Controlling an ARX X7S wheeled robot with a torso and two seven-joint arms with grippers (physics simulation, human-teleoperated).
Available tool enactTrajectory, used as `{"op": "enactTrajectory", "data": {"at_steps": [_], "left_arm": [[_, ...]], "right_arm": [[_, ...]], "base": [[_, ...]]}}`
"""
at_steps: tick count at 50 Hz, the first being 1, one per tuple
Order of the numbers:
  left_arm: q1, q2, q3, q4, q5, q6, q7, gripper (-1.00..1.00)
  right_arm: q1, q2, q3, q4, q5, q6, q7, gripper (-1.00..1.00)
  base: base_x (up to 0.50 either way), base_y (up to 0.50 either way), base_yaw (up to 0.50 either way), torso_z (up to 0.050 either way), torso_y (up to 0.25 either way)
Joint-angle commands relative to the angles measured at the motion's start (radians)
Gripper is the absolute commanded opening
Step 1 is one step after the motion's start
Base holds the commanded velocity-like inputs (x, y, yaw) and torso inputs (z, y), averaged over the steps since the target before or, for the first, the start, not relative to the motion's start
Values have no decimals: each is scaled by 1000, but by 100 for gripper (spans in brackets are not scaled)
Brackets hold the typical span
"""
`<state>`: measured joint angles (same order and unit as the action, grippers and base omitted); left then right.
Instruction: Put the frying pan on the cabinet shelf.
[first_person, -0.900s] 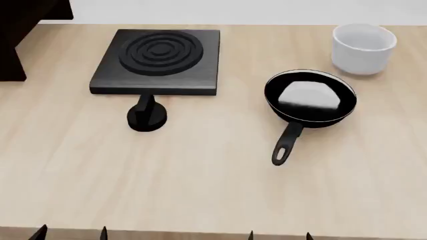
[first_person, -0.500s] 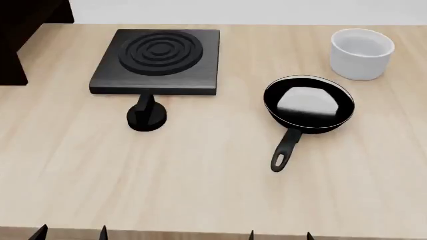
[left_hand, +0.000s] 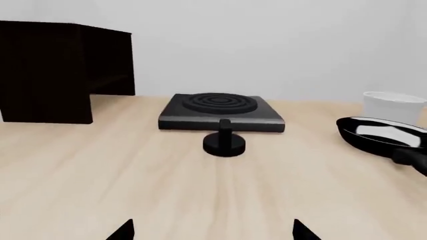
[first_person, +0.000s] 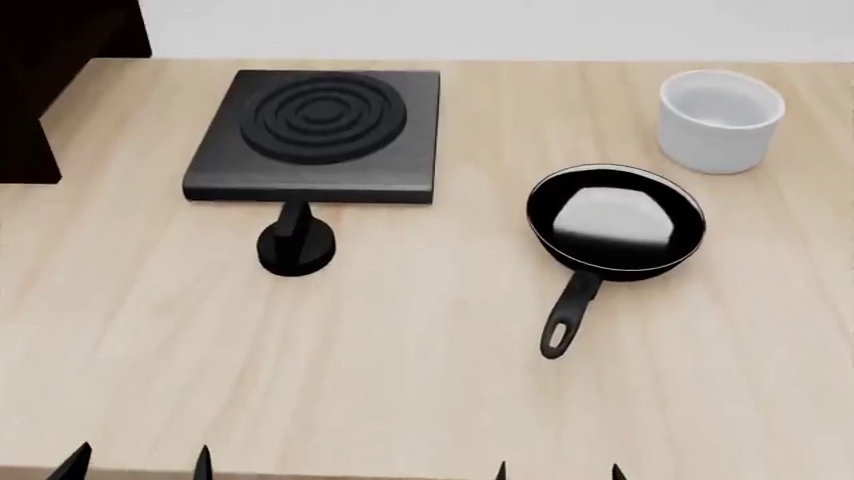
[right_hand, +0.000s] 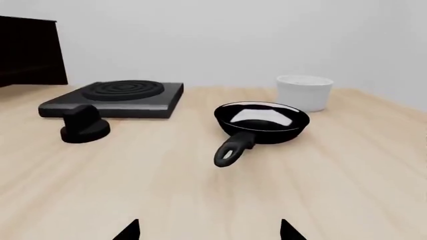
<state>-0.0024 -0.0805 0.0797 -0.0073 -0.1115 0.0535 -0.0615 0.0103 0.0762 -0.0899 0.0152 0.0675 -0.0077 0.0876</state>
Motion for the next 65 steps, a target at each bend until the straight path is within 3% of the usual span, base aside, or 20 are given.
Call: {"op": "enactTrajectory", "data": {"at_steps": [1, 41, 51, 65], "left_arm": [[0, -17, 15, -4, -20, 15, -9, 100], [-13, -41, 36, -7, -72, -32, -76, 100], [-14, -46, 39, -6, -95, -34, -80, 100], [-17, -55, 53, -13, -105, -30, -87, 100]], "right_arm": [[-1, 15, -19, -13, 10, 12, 18, 100], [2, 49, -56, -8, 53, -15, 60, 100], [7, 55, -55, -20, 63, 4, 82, 100], [5, 65, -59, -17, 69, -18, 98, 100]], "base": [[0, 0, 0, 50, 4], [0, 0, 0, 50, 11], [17, 5, 0, 2, 0], [459, 317, 0, 0, 0]]}}
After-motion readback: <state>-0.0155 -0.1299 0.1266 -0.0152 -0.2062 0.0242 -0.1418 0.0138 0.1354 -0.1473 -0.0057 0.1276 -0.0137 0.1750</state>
